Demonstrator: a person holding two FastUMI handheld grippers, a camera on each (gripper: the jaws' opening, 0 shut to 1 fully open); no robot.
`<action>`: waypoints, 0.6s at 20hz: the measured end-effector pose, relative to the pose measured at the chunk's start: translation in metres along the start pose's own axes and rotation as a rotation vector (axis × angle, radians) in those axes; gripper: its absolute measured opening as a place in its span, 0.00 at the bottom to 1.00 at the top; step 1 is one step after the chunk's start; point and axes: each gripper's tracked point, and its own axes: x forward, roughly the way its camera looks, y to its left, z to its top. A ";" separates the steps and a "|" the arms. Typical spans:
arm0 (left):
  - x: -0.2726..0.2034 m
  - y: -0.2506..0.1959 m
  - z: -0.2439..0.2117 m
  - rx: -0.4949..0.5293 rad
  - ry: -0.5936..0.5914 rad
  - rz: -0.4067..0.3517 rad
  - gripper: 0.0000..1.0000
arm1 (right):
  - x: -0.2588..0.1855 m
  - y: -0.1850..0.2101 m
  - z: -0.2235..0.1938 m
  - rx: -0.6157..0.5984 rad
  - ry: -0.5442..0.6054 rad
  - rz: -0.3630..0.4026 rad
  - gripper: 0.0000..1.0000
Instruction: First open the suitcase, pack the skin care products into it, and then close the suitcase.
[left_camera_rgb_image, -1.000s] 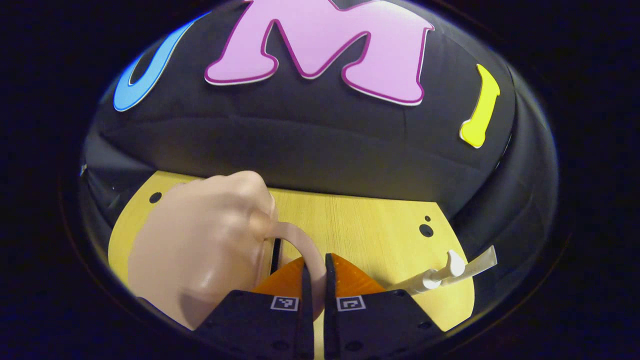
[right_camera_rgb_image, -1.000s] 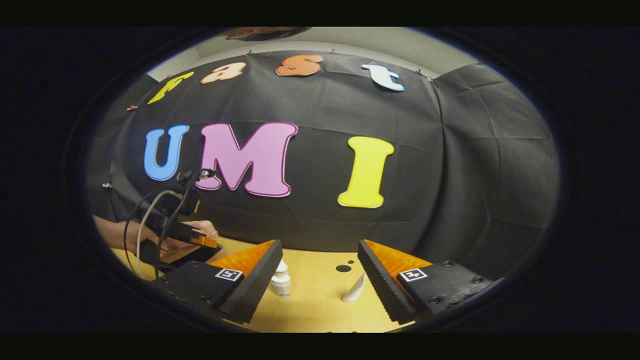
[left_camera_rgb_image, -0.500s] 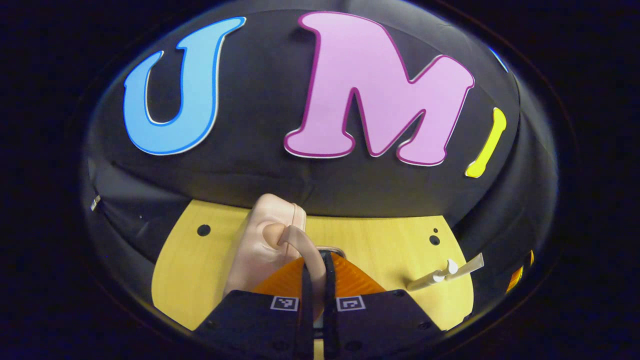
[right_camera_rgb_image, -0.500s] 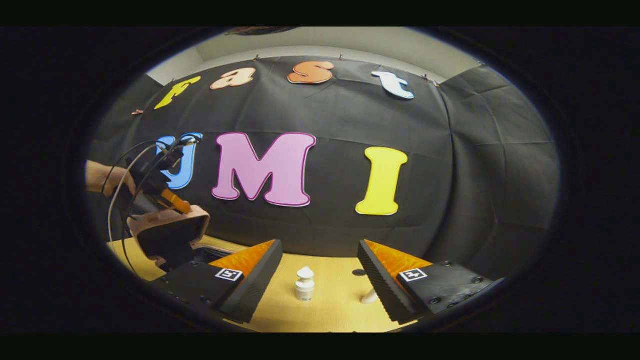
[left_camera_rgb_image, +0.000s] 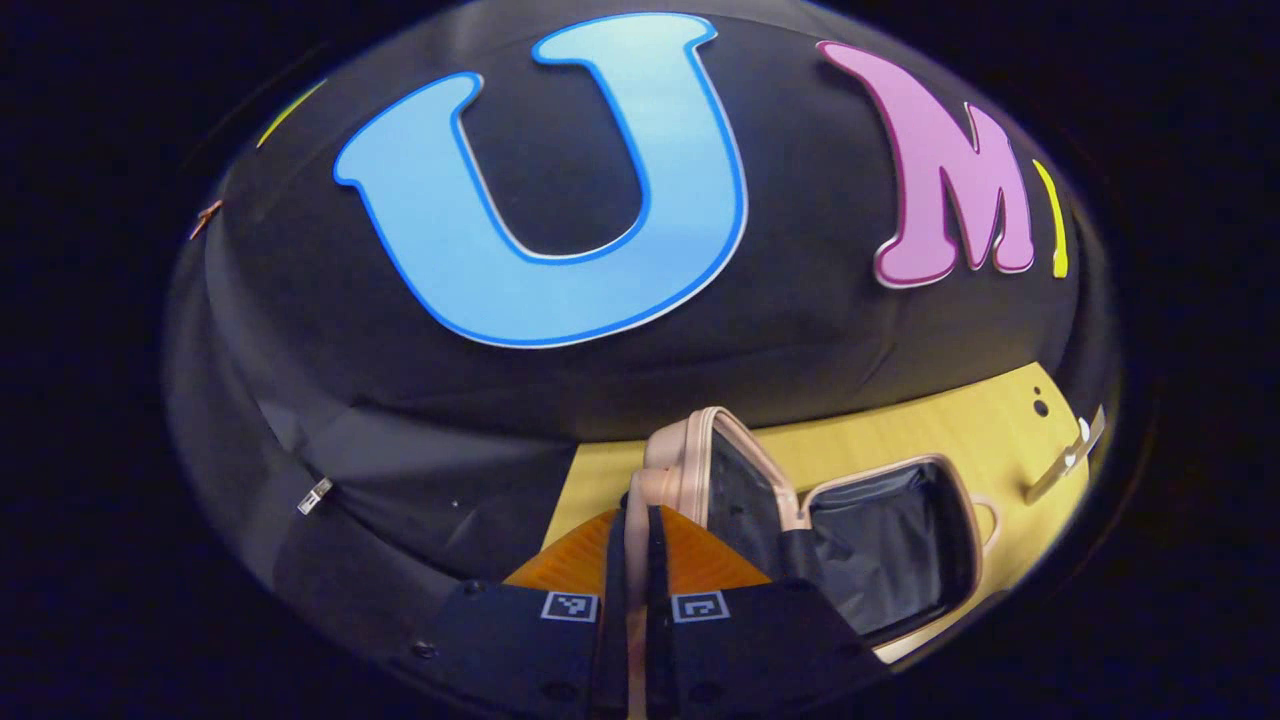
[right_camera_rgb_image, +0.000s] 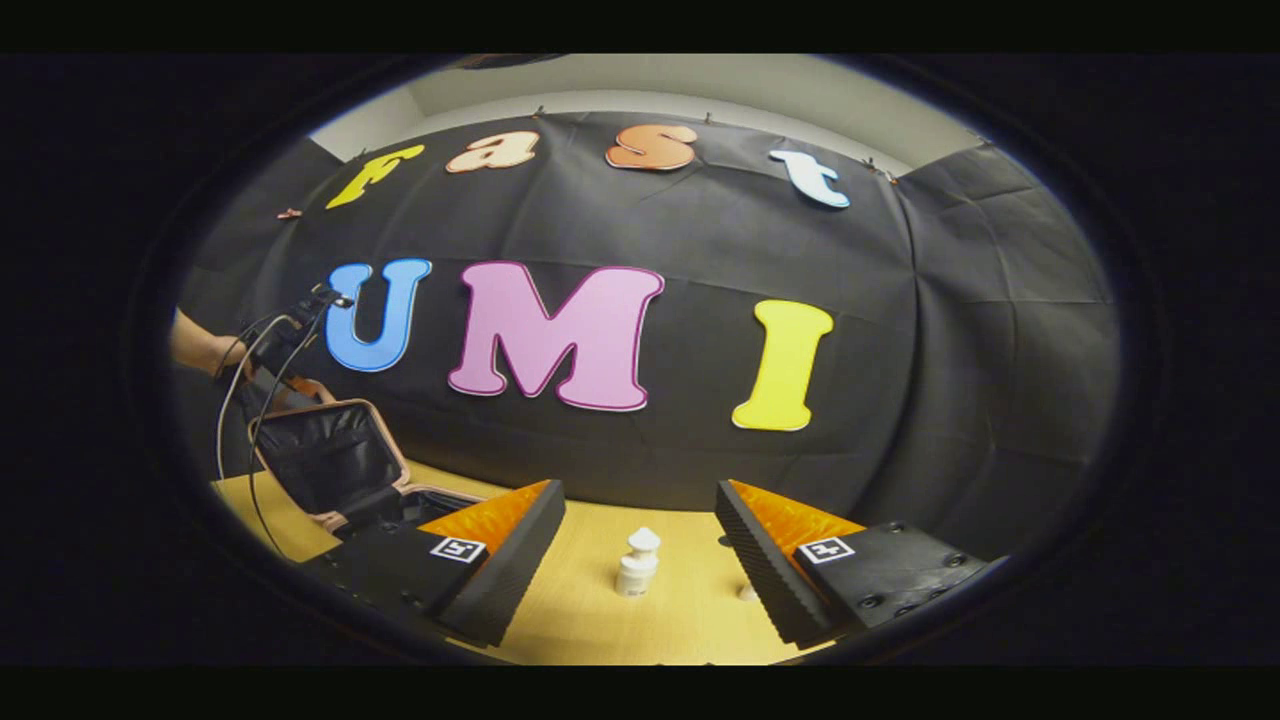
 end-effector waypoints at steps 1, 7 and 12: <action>0.013 0.013 -0.015 0.020 0.001 0.019 0.12 | -0.003 0.006 -0.005 0.005 0.008 -0.002 0.97; 0.089 0.043 -0.131 -0.099 0.114 0.020 0.12 | -0.017 0.047 -0.036 -0.042 0.034 -0.001 0.97; 0.121 0.037 -0.172 -0.173 0.159 -0.040 0.12 | -0.025 0.070 -0.061 -0.042 0.059 -0.008 0.97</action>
